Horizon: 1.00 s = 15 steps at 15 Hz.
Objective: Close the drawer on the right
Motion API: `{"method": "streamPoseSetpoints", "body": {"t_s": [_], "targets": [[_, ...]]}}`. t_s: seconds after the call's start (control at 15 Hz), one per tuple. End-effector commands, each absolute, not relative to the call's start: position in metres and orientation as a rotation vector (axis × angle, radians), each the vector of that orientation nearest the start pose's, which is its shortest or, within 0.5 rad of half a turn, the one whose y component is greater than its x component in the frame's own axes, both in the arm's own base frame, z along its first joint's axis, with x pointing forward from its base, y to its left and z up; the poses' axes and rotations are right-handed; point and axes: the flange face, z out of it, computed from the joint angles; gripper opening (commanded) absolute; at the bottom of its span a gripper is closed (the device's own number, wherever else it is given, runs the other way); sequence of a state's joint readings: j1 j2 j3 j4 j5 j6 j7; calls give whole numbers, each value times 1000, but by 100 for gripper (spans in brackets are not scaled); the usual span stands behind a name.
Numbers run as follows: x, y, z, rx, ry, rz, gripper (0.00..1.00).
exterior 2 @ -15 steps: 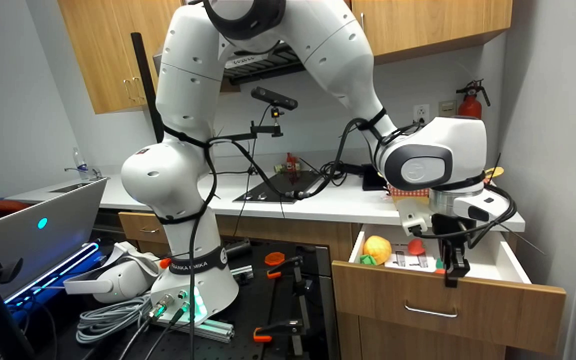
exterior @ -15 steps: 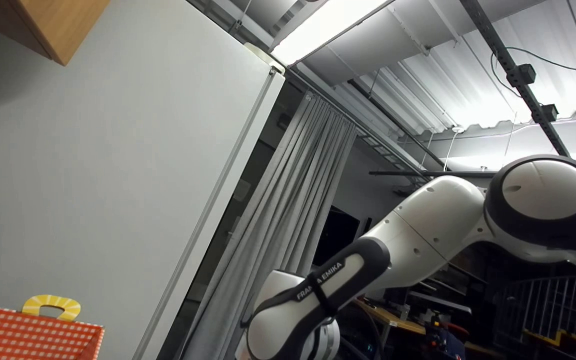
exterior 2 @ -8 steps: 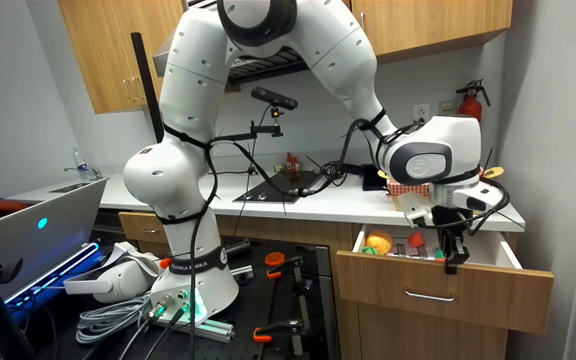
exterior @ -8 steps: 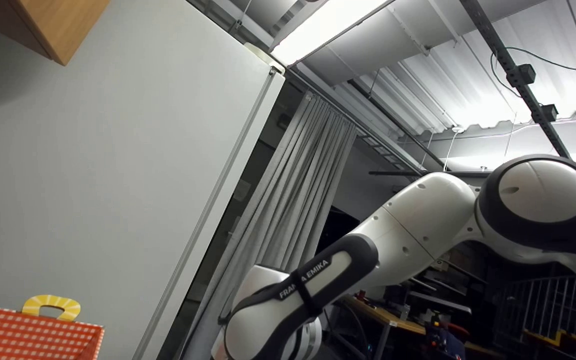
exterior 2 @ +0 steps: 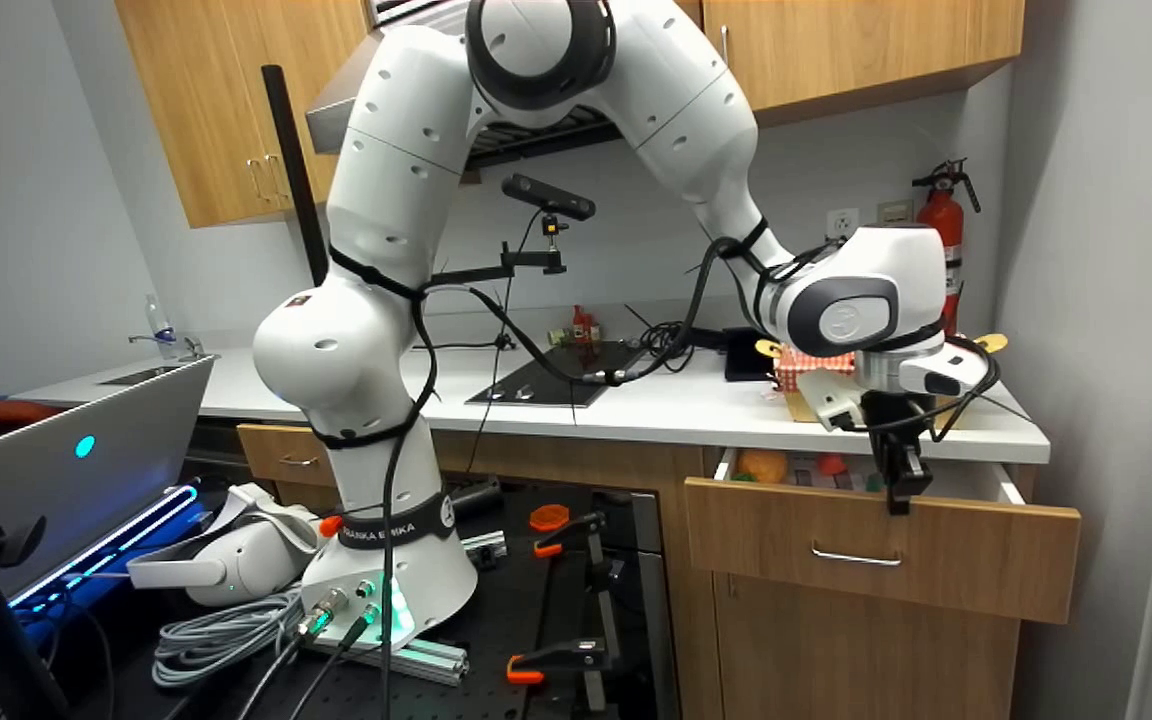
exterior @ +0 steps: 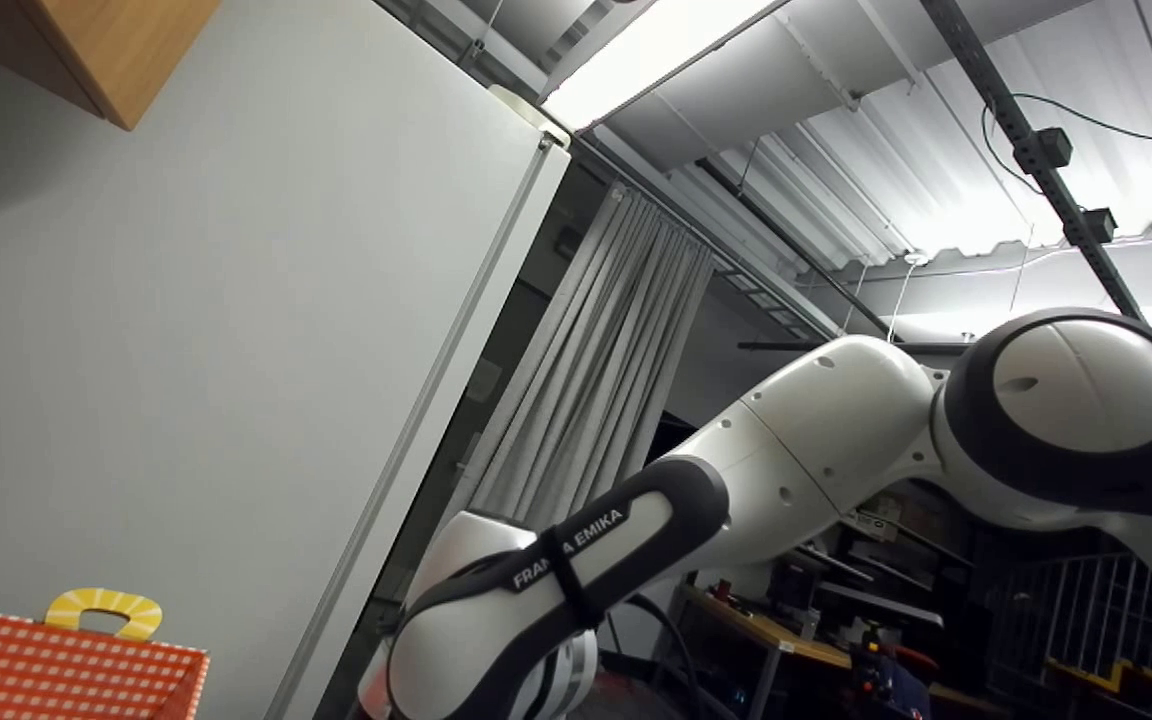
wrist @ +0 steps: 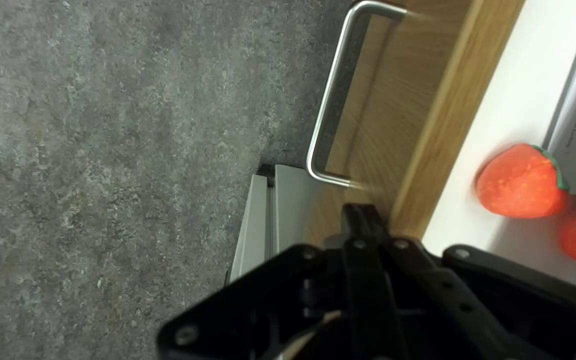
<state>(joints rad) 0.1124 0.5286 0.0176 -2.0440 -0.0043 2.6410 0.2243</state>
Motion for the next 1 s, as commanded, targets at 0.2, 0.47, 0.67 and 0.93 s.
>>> {"method": "streamPoseSetpoints", "body": {"t_s": [0.2, 0.47, 0.67, 0.93], "targets": [[617, 133, 182, -3095, 123, -151, 0], [623, 149, 181, -3090, 110, -163, 0], [629, 151, 183, -3080, 104, -170, 0], [633, 157, 184, -3072, 99, -178, 0]]}}
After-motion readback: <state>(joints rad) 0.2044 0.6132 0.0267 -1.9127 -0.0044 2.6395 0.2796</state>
